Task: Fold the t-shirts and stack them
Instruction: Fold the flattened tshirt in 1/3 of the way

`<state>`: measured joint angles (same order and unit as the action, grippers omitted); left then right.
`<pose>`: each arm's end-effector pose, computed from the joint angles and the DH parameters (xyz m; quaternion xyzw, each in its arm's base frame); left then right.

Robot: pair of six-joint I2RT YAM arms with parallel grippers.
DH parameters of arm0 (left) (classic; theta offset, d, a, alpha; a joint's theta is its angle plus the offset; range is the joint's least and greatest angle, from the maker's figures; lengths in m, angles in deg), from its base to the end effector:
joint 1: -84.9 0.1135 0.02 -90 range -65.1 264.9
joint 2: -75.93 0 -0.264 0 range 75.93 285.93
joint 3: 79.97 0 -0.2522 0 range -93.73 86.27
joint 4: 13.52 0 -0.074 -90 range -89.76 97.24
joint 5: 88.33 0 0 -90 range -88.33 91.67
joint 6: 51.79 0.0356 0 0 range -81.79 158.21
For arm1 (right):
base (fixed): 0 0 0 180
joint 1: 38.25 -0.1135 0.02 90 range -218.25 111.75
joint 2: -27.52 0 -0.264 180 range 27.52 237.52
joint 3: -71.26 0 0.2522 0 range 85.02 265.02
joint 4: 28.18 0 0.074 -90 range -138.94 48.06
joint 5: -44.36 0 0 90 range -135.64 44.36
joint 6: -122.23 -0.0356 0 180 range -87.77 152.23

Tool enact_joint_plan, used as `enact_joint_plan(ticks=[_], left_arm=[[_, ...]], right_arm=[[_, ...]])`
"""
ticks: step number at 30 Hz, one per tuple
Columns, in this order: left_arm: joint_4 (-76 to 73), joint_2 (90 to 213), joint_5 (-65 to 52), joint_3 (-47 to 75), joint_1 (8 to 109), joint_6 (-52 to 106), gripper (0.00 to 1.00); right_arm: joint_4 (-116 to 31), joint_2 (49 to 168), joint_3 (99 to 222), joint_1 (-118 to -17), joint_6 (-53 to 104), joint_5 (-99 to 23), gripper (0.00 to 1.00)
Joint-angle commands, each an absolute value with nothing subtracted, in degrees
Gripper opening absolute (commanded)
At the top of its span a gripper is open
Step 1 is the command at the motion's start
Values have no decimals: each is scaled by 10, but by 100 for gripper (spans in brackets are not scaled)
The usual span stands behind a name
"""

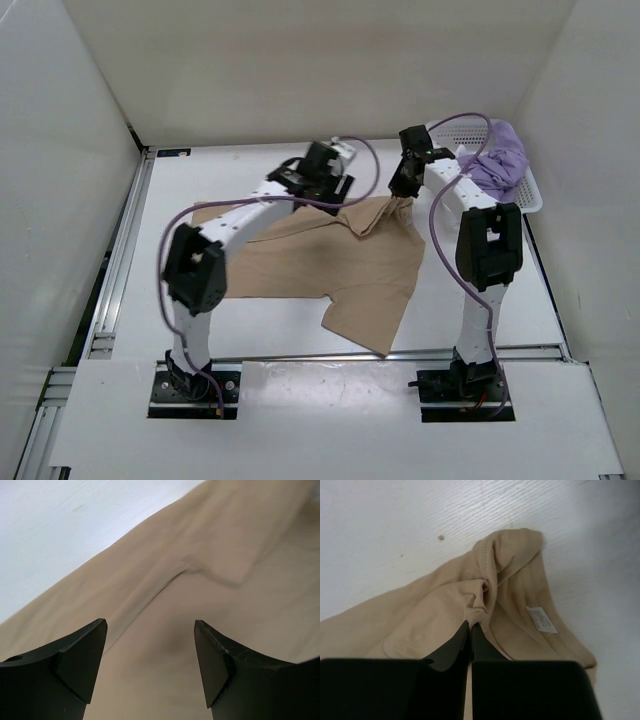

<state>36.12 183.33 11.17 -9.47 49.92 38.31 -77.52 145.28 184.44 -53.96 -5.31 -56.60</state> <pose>0.3513 -0.2386 0.2942 0.2514 0.8948 -0.0345 0.3674 0.4432 0.1176 0.2389 0.2083 0.9238 0.0570 0.3163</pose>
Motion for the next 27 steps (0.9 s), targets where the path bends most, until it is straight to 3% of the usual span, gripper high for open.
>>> enact_joint_plan(ticks=[1, 5, 15, 19, 20, 23, 25, 27], left_arm=[[362, 1938, 53, -177, 453, 382, 81], [362, 2034, 53, -300, 417, 382, 81], [357, 2101, 52, -325, 399, 382, 77], [351, 2117, 77, -332, 399, 382, 60], [351, 2117, 85, -332, 399, 382, 48], [351, 2117, 85, -337, 399, 382, 42], [351, 2117, 85, -332, 399, 382, 27], [351, 2117, 85, -332, 399, 382, 21]], right_arm=[[-753, 1454, 1850, -532, -76, -512, 0], [-753, 1454, 1850, -521, -81, -496, 0], [-753, 1454, 1844, -503, -76, -490, 0], [-753, 1454, 1844, -503, -76, -478, 0], [-753, 1454, 1844, -503, -70, -478, 0], [-753, 1454, 1844, -503, -70, -473, 0], [-753, 1454, 1838, -503, -70, -467, 0], [-747, 1449, 1832, -503, -70, -467, 0]])
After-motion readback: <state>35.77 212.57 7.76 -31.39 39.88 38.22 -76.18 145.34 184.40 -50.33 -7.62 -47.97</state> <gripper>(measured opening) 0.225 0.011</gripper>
